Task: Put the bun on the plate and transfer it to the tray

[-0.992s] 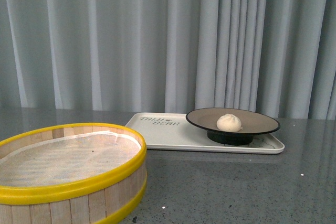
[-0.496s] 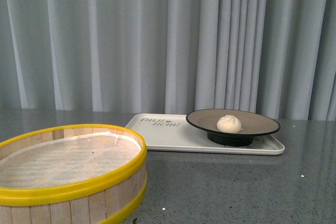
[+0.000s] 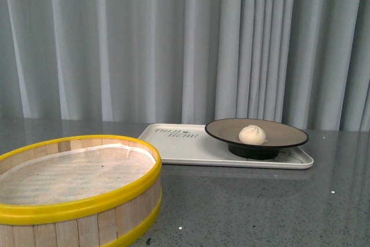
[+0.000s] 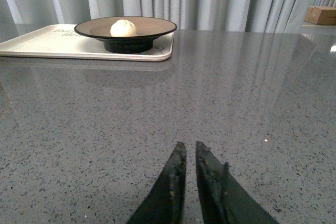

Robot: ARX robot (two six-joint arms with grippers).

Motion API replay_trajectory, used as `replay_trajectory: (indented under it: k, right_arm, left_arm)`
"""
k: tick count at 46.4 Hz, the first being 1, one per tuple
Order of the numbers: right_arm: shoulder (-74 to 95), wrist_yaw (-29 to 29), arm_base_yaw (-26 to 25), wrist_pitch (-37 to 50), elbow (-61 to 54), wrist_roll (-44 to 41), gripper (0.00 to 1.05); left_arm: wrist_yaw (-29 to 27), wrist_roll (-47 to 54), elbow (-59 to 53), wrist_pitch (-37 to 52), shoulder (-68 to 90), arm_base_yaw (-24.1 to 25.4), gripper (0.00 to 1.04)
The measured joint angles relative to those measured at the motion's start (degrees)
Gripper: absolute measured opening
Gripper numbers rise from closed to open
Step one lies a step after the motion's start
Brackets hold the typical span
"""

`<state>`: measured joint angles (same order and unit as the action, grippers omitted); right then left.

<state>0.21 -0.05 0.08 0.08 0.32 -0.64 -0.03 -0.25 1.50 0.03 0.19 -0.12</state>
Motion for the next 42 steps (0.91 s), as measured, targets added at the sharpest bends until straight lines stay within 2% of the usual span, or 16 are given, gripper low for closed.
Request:
replay_trajectory:
  k: [5,10,21,42]
  right_arm:
    - [0.0,0.0,0.0,0.0,0.0,0.0,0.31]
    - [0.0,-0.02,0.0,0.0,0.0,0.0,0.47]
    - [0.0,0.0,0.0,0.0,0.0,0.02,0.96]
    - [0.0,-0.02,0.0,0.0,0.0,0.04,0.96]
  left_arm:
    - [0.02,0.0,0.0,0.0,0.0,0.02,0.98]
    - [0.0,0.0,0.0,0.0,0.0,0.0,0.98]
    - [0.02,0.0,0.0,0.0,0.0,0.0,0.98]
    - [0.0,0.0,0.0,0.0,0.0,0.02,0.98]
